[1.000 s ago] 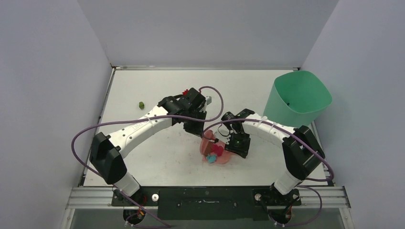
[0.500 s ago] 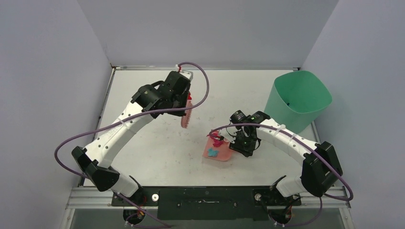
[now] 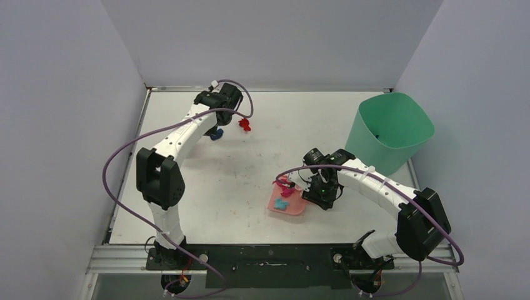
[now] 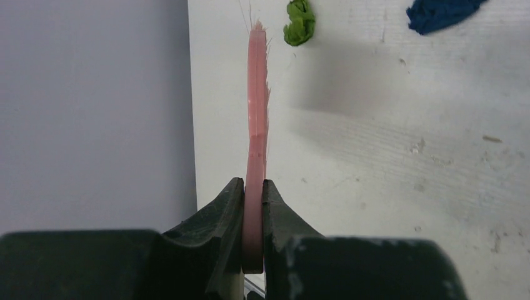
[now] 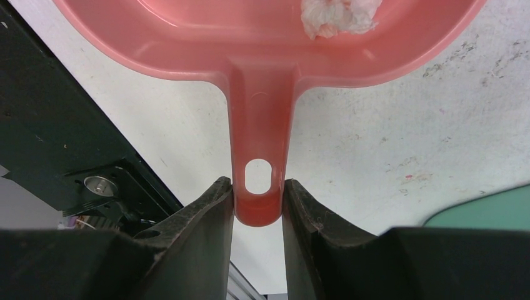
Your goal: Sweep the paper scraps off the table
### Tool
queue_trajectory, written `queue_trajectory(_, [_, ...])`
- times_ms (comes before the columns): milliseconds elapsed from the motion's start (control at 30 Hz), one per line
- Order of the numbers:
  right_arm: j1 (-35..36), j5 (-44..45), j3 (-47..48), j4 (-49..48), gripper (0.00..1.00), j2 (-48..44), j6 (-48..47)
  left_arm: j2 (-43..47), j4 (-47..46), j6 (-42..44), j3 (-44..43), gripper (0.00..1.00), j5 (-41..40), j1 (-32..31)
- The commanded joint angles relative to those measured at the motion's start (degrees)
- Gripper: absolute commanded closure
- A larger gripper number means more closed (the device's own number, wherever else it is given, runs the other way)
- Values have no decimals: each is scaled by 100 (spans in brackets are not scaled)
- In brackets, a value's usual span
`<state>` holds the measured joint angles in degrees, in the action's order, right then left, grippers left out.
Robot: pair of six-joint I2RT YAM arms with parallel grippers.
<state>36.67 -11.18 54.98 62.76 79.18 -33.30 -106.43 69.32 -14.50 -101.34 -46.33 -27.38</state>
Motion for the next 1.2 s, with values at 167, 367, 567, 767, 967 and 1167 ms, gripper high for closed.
queue_trajectory(167, [-127,25,-66,-202,95,6,140,-1656,-332,910,-1902,100,-124,619])
queue_trajectory(367, [-409,81,241,-282,95,456,218,-2059,-605,990,-2399,100,2002,538])
queue_trajectory(567, [-492,124,566,-474,95,1036,267,-1757,-651,1034,-2038,100,3741,35])
queue_trajectory(767, [-694,180,1003,-636,95,1732,260,-1104,-676,1110,-1147,100,4812,-795])
queue_trajectory(967, [-714,175,1307,-762,95,2163,311,-229,-742,705,-670,100,5691,-1499])
queue_trajectory(1167, [-747,175,1174,-849,95,1924,339,964,-1071,233,-307,100,5277,-1620])
